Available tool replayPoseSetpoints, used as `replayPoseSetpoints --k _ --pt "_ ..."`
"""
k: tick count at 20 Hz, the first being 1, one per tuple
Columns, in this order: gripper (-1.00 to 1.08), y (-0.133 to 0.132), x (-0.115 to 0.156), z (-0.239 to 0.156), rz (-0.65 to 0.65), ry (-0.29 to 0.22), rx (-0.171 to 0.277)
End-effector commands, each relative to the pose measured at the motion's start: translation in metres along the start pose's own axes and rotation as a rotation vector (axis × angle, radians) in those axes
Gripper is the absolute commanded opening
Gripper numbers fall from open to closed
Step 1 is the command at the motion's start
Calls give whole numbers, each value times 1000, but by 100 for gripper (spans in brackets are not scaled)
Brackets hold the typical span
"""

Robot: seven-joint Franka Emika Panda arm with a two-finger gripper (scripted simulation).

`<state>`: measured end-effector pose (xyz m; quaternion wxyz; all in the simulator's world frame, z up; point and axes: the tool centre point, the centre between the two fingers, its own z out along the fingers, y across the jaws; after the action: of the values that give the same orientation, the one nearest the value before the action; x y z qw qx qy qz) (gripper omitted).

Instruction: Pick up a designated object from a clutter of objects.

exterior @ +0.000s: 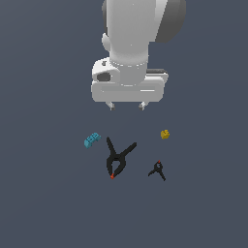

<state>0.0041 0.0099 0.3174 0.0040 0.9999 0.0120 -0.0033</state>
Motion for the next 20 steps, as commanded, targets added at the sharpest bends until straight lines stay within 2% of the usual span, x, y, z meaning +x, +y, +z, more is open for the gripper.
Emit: replayPoseSetpoints --k 1,12,20 --pt "100 0 0 0 0 0 0" --pt "100 -16 -4 6 -24 -27 -23" --pt "100 -24 8 20 0 -23 -21"
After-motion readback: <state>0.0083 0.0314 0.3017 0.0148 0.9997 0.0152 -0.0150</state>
